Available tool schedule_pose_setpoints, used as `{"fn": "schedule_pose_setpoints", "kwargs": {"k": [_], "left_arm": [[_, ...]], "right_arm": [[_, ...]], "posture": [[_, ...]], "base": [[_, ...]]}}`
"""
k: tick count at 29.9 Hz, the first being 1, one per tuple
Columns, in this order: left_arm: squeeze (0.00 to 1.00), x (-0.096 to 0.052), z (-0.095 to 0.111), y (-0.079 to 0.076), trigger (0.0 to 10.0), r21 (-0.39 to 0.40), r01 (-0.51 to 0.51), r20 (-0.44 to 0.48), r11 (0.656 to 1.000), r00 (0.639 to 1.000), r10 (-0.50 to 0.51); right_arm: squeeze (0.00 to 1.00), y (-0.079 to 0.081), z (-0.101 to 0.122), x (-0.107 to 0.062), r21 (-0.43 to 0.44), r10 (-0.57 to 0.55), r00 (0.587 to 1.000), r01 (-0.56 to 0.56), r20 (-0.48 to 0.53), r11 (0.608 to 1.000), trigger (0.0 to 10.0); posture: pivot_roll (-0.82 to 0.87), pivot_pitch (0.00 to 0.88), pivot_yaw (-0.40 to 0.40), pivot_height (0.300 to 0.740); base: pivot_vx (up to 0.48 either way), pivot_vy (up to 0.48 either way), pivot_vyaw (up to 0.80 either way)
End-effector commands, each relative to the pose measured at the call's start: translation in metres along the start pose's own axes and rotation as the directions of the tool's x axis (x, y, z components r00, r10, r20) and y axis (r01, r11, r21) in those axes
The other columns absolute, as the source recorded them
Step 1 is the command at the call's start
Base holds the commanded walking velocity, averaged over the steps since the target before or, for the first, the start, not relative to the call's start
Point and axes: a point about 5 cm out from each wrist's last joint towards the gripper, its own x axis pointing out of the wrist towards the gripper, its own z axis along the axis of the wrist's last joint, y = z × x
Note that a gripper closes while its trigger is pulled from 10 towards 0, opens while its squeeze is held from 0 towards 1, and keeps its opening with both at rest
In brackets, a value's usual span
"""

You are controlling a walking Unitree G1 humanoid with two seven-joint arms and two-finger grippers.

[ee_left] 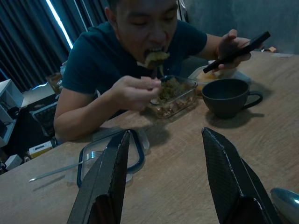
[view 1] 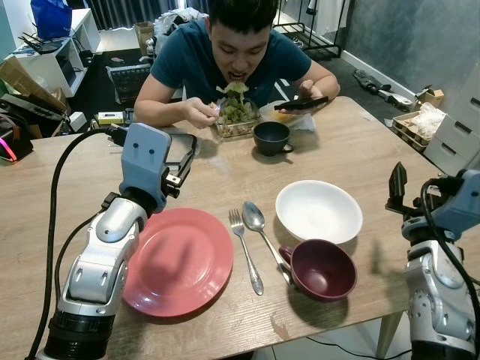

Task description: Setting the table

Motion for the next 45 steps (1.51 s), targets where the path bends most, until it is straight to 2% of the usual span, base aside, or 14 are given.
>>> {"fn": "schedule_pose_setpoints", "kwargs": {"k": [1, 7, 10, 17, 30, 36, 45], "left_arm": [[0.0, 0.002, 0.0, 0.004, 10.0, 0.013, -0.013, -0.004, 1.0, 1.0, 0.013], [0.0, 0.005, 0.003, 0.007, 10.0, 0.03, -0.016, 0.008, 0.999, 1.0, 0.016], [0.0, 0.005, 0.005, 0.001, 10.0, 0.028, 0.003, 0.016, 1.0, 1.0, -0.004], [0.0, 0.006, 0.007, -0.007, 10.0, 0.012, 0.029, 0.024, 1.0, 0.999, -0.029], [0.0, 0.008, 0.006, -0.007, 10.0, 0.015, 0.046, 0.026, 0.999, 0.999, -0.047], [0.0, 0.012, 0.01, -0.002, 10.0, 0.02, 0.038, 0.043, 0.999, 0.998, -0.039], [0.0, 0.017, 0.027, 0.002, 10.0, 0.023, 0.108, 0.105, 0.994, 0.988, -0.11]], "right_arm": [[0.0, -0.003, 0.001, -0.004, -0.005, -0.012, 1.0, 0.012, 0.008, 1.0, 10.0], [0.0, -0.005, 0.0, -0.006, -0.001, -0.023, 1.0, 0.023, 0.001, 1.0, 10.0], [0.0, -0.005, -0.001, -0.005, 0.007, -0.03, 1.0, 0.03, -0.007, 1.0, 10.0], [0.0, -0.009, -0.002, -0.008, 0.015, -0.045, 0.999, 0.045, -0.023, 0.999, 10.0], [0.0, -0.012, -0.002, -0.009, 0.008, -0.059, 0.998, 0.059, -0.024, 0.998, 10.0], [0.0, -0.009, 0.0, -0.007, 0.01, -0.055, 0.998, 0.055, -0.02, 0.998, 10.0], [0.0, -0.01, -0.002, -0.011, 0.005, -0.067, 0.997, 0.067, -0.026, 0.998, 10.0]], "posture": [[-0.06, 0.0, 0.154, 0.74], [-0.05, 0.0, 0.152, 0.74], [-0.05, 0.0, 0.149, 0.74], [-0.05, 0.0, 0.151, 0.74], [-0.06, 0.0, 0.159, 0.74], [-0.07, 0.0, 0.164, 0.74], [-0.08, 0.0, 0.171, 0.74]], "base": [[0.0, 0.0, 0.0], [0.0, 0.0, 0.0], [0.0, 0.0, 0.0], [0.0, 0.0, -0.77], [0.0, 0.0, -0.79], [0.0, 0.0, -0.79], [0.0, 0.0, -0.78]]}}
